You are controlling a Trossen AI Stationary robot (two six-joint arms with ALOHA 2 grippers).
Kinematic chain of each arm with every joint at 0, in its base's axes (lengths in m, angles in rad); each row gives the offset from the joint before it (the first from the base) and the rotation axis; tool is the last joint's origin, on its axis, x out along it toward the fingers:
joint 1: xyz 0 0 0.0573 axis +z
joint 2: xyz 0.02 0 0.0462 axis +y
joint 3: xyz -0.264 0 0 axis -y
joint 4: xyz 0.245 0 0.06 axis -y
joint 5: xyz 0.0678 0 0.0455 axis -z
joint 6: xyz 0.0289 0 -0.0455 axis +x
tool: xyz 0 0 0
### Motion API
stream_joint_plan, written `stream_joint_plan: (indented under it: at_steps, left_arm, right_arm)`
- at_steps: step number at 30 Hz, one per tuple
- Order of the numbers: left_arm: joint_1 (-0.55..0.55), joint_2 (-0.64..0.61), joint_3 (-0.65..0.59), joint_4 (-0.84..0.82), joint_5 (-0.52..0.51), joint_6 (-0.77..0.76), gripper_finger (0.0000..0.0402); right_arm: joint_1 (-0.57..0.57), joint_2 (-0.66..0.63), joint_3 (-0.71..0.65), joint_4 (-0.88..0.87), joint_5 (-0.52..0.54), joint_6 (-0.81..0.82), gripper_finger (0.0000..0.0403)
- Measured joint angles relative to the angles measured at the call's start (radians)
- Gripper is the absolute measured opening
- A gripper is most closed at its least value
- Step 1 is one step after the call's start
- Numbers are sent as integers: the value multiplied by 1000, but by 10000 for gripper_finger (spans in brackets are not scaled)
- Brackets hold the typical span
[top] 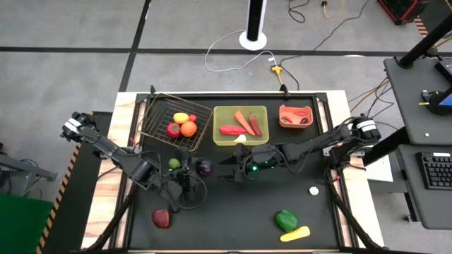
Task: Sort produce into baskets
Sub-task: Put the plum into the yellow bin
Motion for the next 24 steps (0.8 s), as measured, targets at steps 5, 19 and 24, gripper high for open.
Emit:
stream_joint_plan:
  at_steps: [5, 19, 24]
  left_arm:
    - [9, 1, 0, 24, 0, 3, 278]
    - [9, 2, -14, 111, -1, 15, 278]
    - [10, 3, -14, 162, 13, 20, 278]
  right_arm:
    - [0, 45, 64, 5, -4, -23, 345]
    - [-6, 74, 122, -5, 4, -54, 354]
    - [-21, 76, 127, 7, 4, -64, 354]
